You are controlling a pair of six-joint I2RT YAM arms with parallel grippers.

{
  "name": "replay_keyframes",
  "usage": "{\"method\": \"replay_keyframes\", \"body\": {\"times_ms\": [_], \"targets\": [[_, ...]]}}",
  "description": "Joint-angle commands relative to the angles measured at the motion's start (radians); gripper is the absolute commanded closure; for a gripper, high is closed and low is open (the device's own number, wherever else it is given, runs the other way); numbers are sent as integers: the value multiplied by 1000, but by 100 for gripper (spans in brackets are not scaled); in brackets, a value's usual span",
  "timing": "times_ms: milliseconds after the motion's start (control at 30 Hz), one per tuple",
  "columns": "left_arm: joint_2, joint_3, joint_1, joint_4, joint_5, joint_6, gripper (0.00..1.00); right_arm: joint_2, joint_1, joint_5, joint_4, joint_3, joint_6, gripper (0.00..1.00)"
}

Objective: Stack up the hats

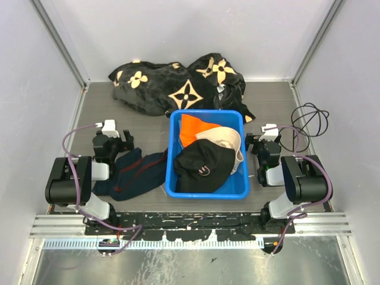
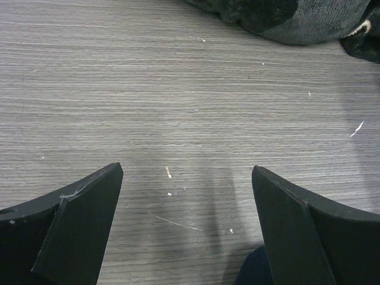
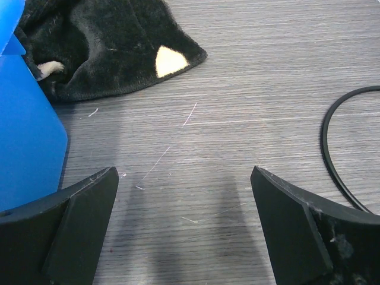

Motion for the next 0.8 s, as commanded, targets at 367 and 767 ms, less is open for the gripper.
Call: {"method": "replay_keyframes", "body": {"times_ms": [367,767], "targets": [[-7,17,1,21,-14,9,2,-13,-4,-2,69,5,-12,0],[-224,173,2,-430,-206,-59,2,-150,-2,87,-262,129,13,0]]}}
